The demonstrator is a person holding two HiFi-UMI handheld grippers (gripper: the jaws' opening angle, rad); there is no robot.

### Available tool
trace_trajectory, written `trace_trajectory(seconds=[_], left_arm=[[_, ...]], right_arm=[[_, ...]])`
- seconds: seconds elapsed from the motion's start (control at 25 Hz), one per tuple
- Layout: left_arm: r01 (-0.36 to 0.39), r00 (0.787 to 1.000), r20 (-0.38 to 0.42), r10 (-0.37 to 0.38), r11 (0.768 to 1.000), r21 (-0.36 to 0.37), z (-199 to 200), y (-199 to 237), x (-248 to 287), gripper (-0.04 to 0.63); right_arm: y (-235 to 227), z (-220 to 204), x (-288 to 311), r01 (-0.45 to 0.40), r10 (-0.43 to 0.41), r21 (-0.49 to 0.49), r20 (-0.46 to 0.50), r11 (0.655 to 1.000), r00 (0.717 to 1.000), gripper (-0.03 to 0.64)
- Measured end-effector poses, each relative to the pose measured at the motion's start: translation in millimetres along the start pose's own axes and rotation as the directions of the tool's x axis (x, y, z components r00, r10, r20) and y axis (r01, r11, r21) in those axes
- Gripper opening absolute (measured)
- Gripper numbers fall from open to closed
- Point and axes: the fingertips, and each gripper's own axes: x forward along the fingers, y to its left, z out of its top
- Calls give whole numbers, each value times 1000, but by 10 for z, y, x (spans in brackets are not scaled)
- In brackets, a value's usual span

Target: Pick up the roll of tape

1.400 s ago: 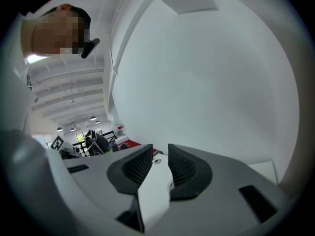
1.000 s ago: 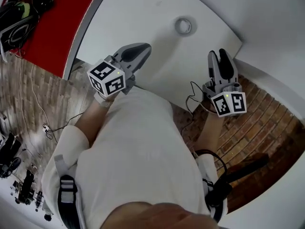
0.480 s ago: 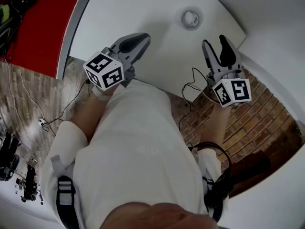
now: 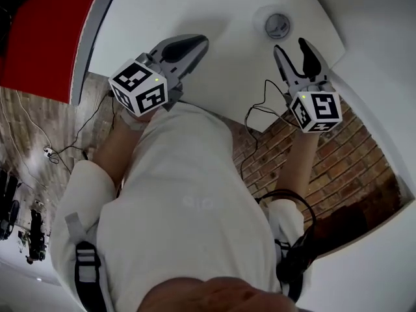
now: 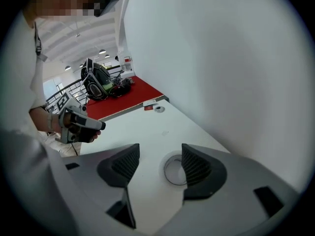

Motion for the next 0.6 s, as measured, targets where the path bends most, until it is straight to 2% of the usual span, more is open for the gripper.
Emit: trace_trajectory(seconds=[0.36, 0.6], left_arm=[[16, 1000, 2, -16, 998, -60, -116, 418, 105, 11], [63, 998, 7, -63, 992, -105, -200, 553, 145, 11]], right_arm=[[-43, -383, 600, -50, 45, -23, -171, 998, 984, 252], [-51, -580, 902, -84, 74, -31, -245, 996, 967, 252]])
